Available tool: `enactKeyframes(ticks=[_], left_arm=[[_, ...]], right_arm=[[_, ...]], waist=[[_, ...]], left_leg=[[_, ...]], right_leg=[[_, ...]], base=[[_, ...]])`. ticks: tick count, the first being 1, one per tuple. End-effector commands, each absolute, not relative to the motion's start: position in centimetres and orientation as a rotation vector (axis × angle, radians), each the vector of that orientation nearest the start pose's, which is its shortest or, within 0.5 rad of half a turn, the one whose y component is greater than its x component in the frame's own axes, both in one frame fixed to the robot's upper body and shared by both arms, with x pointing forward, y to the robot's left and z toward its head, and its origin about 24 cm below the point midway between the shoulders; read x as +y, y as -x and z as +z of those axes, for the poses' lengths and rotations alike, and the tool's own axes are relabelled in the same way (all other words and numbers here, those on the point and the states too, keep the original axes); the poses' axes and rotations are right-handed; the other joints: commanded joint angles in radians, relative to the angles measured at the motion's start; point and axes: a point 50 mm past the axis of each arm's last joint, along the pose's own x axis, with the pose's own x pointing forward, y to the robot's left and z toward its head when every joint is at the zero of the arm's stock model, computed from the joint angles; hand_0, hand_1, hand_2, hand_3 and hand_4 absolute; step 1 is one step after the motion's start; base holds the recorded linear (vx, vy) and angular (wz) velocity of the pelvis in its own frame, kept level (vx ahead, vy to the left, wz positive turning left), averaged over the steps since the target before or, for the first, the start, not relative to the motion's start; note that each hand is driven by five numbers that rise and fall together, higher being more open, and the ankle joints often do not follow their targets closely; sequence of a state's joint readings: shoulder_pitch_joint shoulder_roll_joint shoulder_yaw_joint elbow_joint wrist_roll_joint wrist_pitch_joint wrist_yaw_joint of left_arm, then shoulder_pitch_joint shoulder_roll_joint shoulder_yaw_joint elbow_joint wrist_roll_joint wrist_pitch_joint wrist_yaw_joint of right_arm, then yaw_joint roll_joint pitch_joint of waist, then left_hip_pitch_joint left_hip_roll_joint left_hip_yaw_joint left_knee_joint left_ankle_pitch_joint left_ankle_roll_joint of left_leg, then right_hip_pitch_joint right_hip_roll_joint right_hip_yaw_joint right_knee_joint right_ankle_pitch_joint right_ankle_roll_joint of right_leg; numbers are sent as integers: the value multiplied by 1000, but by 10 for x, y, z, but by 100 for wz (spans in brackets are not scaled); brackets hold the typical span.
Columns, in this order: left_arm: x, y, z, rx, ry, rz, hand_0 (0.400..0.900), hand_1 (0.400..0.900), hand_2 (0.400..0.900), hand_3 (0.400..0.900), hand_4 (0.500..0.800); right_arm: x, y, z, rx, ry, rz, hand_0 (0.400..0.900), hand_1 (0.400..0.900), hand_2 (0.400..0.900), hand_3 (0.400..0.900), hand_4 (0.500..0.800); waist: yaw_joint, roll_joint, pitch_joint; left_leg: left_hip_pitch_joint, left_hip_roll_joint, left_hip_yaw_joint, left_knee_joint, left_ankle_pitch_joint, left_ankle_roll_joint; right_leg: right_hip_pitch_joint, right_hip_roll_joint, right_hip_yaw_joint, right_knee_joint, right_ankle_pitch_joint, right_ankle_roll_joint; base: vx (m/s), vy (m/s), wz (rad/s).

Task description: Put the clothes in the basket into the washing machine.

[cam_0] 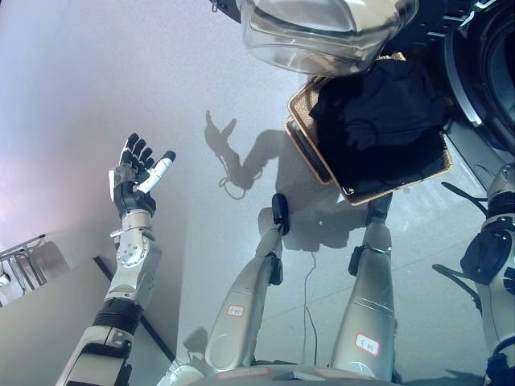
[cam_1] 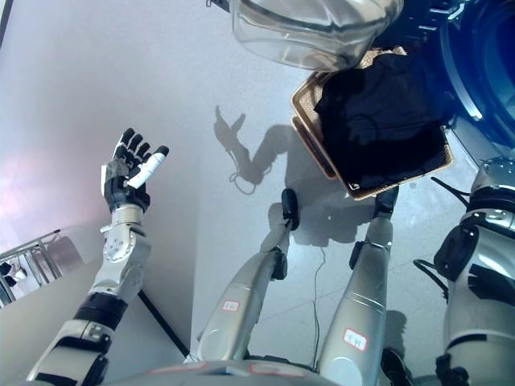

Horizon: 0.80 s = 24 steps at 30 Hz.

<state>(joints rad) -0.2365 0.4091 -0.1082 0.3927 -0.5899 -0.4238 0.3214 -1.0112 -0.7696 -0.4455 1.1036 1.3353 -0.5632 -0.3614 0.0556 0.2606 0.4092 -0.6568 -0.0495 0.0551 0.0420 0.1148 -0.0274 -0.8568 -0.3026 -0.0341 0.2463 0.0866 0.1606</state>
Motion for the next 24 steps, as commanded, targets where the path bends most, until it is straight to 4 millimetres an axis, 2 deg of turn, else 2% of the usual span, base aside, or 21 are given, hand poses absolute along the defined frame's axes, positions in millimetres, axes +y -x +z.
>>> enactKeyframes(ticks=[1, 5, 8, 12, 18, 22, 24], left_arm=[[260, -280, 74, -328, 221, 468, 900, 900, 900, 900, 800], [264, -282, 82, -356, 189, 462, 900, 900, 900, 900, 800], [268, -286, 92, -392, 165, 458, 900, 900, 900, 900, 800], [273, -290, 105, -439, 166, 471, 900, 900, 900, 900, 800], [272, -295, 114, -469, 141, 463, 900, 900, 900, 900, 800], [272, -295, 110, -449, 123, 466, 900, 900, 900, 900, 800], [272, -296, 105, -424, 119, 470, 900, 900, 900, 900, 800]], right_arm=[[-440, -278, 203, -719, -882, -1182, 900, 900, 900, 900, 800], [-431, -285, 191, -616, -737, -1164, 900, 900, 900, 900, 800], [-423, -293, 184, -478, -479, -1119, 900, 900, 900, 900, 800], [-409, -303, 181, -417, -297, -1055, 900, 900, 900, 900, 800], [-370, -324, 149, -251, 48, -883, 900, 900, 900, 900, 800], [-345, -332, 128, -172, 205, -785, 900, 900, 900, 900, 800], [-337, -332, 114, -129, 228, -765, 900, 900, 900, 900, 800]], waist=[[-26, 41, -92], [-34, 18, -82], [-37, 1, -74], [-44, -22, -59], [-50, -73, -42], [-53, -110, -37], [-56, -130, -41]], left_leg=[[34, 89, -35, 79, -107, -108], [34, 86, -42, 113, -120, -103], [28, 83, -46, 132, -122, -101], [13, 79, -52, 150, -122, -99], [2, 83, -55, 195, -128, -95], [28, 87, -59, 218, -141, -89], [59, 93, -60, 227, -149, -88]], right_leg=[[23, -13, 35, 28, 0, 15], [54, -17, 27, 18, 12, 15], [75, -24, 20, -1, 29, 17], [94, -33, 12, -25, 50, 16], [133, -29, 0, -45, 71, 13], [183, -23, -12, -59, 79, 11], [227, -21, -25, -70, 81, 11]], base=[[-31, -26, -2], [-39, -3, 0], [-57, 28, 6], [-70, 37, 10], [-54, 26, 1], [-25, 17, -9], [12, 10, -6]])
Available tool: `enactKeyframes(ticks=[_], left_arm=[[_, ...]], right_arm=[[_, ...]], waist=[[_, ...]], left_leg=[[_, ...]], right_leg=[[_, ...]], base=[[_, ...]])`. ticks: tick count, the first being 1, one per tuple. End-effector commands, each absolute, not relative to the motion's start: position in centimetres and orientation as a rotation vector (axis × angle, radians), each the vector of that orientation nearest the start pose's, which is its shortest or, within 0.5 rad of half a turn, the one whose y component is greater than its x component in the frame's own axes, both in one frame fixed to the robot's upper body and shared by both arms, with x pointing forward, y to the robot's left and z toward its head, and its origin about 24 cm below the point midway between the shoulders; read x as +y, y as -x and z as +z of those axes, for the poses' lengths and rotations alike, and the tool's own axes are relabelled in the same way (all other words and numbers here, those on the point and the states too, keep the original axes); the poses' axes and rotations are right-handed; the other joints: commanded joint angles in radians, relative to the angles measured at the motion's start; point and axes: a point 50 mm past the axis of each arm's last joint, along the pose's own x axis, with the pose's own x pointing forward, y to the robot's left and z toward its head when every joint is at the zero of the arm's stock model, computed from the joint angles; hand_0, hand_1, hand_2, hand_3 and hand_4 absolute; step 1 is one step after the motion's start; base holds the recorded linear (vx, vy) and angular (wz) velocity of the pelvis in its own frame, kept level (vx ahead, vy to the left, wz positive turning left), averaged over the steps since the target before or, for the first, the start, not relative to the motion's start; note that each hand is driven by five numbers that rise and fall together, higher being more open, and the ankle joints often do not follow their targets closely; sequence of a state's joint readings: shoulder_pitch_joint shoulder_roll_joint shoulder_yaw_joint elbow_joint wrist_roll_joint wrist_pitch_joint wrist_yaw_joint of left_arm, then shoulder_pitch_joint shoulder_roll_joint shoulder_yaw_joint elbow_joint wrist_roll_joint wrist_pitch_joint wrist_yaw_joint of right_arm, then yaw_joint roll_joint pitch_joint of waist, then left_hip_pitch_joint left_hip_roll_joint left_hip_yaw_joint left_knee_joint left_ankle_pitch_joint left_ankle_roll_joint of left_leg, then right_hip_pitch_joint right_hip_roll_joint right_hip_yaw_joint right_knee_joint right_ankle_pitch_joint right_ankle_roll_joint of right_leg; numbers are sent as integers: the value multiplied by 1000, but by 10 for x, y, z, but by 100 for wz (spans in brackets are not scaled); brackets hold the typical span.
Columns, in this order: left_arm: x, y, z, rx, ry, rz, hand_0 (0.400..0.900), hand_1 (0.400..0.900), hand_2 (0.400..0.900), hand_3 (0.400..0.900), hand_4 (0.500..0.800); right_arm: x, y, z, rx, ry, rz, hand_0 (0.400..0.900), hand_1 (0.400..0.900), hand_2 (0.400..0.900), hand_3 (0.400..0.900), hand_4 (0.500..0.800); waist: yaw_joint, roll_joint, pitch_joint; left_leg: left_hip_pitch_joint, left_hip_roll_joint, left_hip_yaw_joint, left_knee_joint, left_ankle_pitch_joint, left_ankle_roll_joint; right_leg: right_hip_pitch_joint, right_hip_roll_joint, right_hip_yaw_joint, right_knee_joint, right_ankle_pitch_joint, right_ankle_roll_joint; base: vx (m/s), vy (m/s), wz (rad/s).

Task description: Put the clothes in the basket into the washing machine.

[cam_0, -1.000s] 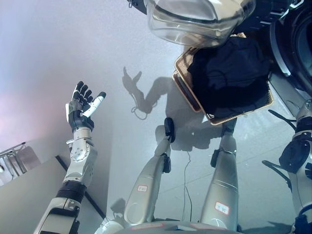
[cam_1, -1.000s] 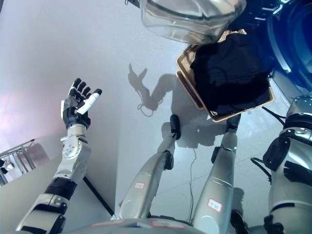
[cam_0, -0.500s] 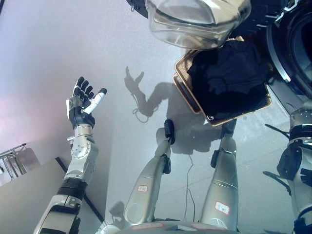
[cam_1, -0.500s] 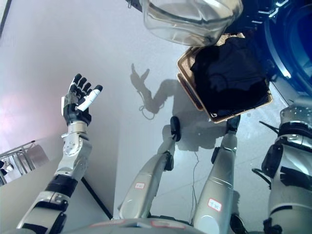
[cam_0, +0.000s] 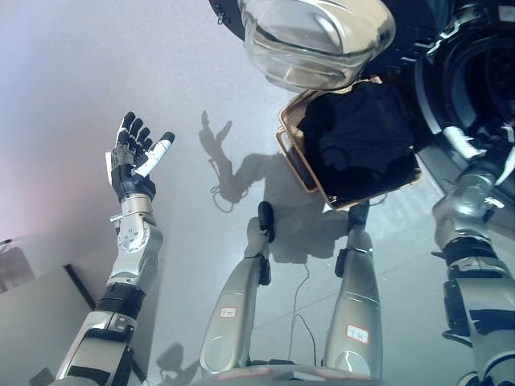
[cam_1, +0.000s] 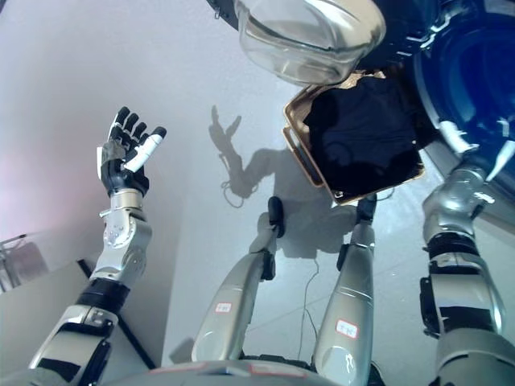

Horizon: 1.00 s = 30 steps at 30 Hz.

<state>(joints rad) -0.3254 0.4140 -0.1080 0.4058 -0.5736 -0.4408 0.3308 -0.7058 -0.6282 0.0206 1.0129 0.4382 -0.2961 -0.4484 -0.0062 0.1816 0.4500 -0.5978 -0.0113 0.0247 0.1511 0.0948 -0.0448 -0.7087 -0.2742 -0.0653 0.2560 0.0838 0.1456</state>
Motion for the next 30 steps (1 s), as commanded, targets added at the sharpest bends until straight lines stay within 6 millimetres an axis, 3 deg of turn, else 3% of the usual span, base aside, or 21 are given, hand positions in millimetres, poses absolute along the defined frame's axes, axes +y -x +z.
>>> enactKeyframes(ticks=[1, 8, 15, 19, 24, 30], left_arm=[[273, -296, 102, -411, 111, 472, 900, 900, 900, 900, 800], [291, -290, 72, -253, -12, 525, 900, 900, 900, 900, 800], [304, -268, 42, -110, -127, 524, 900, 900, 900, 900, 800], [309, -251, 23, -43, -114, 552, 900, 900, 900, 900, 800], [308, -242, 14, -5, -118, 559, 900, 900, 900, 900, 800], [305, -237, 8, 19, -108, 564, 900, 900, 900, 900, 800]], right_arm=[[-335, -331, 107, -105, 229, -760, 900, 900, 900, 900, 800], [-311, -318, 50, 83, 317, -623, 900, 900, 900, 900, 800], [-301, -284, -5, 271, 408, -506, 900, 900, 900, 900, 800], [-289, -263, -33, 356, 355, -480, 900, 900, 900, 900, 800], [-282, -251, -47, 391, 302, -478, 900, 900, 900, 900, 800], [-282, -253, -44, 379, 305, -467, 900, 900, 900, 900, 800]], waist=[[6, -62, -86], [-13, -135, -126], [-25, -195, -214], [-24, -220, -266], [-25, -231, -303], [-24, -228, -319]], left_leg=[[15, 56, -31, 123, -135, -69], [183, 80, -17, 112, -157, -66], [352, 113, -14, 18, -143, -71], [438, 139, -4, -5, -152, -76], [503, 170, 10, -33, -154, -83], [530, 176, 15, -42, -157, -83]], right_leg=[[99, -47, 2, -85, 84, 25], [268, -23, -24, -141, 92, 30], [414, 19, -41, -205, 87, 36], [493, 56, -45, -234, 71, 31], [545, 84, -49, -246, 54, 28], [567, 94, -46, -242, 40, 23]], base=[[34, 6, -6], [54, 8, -15], [81, -26, -8], [99, -52, -12], [83, -50, -4], [61, -7, -1]])
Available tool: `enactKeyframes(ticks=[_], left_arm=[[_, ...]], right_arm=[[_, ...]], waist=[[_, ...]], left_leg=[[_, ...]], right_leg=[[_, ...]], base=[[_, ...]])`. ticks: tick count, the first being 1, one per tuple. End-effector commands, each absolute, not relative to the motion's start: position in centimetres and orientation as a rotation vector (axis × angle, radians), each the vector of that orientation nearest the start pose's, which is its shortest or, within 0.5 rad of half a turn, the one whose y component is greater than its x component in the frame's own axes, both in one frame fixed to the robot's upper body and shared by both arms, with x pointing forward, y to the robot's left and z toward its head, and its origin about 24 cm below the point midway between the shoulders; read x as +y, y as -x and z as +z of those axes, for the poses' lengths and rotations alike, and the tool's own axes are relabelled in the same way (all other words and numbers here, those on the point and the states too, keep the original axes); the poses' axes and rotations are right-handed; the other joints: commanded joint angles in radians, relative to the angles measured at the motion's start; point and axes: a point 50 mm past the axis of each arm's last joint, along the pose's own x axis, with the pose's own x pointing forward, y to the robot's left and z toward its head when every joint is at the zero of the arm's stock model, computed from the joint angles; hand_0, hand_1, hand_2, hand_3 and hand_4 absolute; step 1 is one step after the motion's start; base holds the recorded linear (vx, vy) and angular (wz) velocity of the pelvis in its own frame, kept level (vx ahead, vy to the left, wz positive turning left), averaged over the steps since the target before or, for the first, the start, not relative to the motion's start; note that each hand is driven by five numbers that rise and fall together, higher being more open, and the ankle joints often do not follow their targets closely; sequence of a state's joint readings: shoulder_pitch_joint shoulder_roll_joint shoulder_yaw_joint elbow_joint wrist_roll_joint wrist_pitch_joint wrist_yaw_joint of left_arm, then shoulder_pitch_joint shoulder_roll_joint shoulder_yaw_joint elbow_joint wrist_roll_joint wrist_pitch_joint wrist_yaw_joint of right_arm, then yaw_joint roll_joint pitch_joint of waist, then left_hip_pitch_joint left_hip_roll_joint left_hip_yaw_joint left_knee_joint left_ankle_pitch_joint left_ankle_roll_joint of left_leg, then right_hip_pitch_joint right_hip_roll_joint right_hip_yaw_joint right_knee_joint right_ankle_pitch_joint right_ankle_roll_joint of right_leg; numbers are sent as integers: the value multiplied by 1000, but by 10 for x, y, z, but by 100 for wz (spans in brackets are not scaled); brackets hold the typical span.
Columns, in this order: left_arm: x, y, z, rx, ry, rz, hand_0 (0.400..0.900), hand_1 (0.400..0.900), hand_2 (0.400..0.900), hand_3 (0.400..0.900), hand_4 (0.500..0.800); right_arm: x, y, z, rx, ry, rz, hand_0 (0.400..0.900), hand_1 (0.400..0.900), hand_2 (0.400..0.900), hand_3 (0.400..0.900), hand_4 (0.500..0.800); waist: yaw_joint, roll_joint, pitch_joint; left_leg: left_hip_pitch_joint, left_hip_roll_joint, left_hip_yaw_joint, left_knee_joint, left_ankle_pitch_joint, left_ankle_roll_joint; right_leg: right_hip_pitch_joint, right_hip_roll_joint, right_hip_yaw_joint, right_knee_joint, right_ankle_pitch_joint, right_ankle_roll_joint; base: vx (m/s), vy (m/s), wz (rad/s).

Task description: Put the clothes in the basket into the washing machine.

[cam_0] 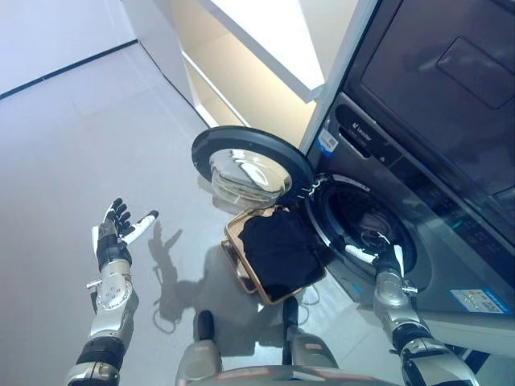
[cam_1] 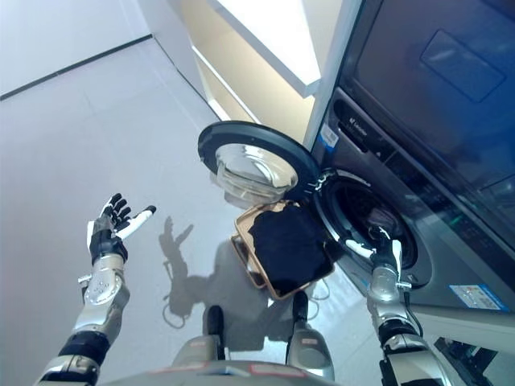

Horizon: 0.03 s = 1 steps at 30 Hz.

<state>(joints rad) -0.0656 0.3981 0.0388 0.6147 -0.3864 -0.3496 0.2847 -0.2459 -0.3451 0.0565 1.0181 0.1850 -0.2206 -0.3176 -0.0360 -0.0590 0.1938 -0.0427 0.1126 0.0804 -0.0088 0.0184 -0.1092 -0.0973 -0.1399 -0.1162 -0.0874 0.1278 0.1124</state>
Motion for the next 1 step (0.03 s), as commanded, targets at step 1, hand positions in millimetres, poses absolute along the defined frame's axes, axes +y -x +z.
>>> enactKeyframes(ticks=[1], left_arm=[[306, -236, 7, 25, -106, 569, 900, 900, 900, 900, 800]], right_arm=[[-282, -255, -42, 371, 310, -463, 900, 900, 900, 900, 800]], waist=[[7, 13, -64]], left_leg=[[-25, 50, -39, 123, -84, -17]], right_leg=[[-43, -41, 6, 102, -5, 56]], base=[[37, 4, -4]])
